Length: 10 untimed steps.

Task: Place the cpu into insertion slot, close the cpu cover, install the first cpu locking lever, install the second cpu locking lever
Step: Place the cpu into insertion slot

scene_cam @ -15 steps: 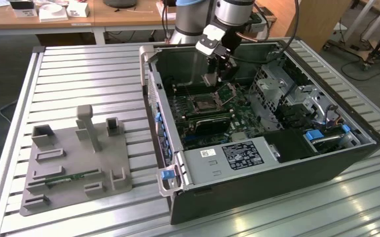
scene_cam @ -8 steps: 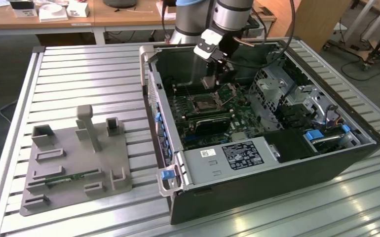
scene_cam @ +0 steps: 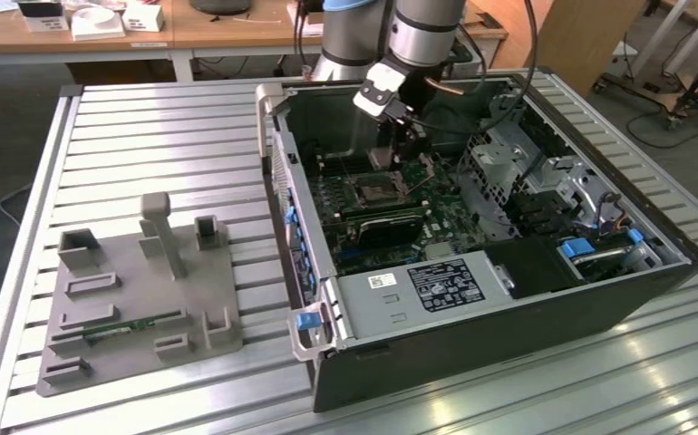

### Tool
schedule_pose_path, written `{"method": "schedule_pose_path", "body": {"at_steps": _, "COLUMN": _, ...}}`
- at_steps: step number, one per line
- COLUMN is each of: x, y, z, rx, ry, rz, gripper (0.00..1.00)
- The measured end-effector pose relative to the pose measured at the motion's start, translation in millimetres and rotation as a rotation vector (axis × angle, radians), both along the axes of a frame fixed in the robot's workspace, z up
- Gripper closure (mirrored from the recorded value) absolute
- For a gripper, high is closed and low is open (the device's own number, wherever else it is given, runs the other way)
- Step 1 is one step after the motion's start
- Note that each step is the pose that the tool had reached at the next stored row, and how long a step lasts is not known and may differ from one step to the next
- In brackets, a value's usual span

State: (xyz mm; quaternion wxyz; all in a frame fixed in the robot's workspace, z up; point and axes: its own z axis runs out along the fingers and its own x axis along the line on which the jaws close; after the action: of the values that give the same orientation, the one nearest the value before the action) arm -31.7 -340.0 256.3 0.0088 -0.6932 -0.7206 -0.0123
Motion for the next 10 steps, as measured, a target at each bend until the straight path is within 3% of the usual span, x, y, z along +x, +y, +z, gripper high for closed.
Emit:
{"method": "schedule_pose_path", "body": {"at_steps": 4, "x": -0.3, "y": 1.6, "z": -6.5, "rx": -0.0119, "ry": 0.0009, "rz": 0.000, "gripper": 0.45}}
{"method": "schedule_pose_path", "body": {"at_steps": 10, "x": -1.6, "y": 6.3, "z": -17.5, "rx": -0.0129, "ry": 0.0018, "rz": -0.001, "gripper": 0.45}}
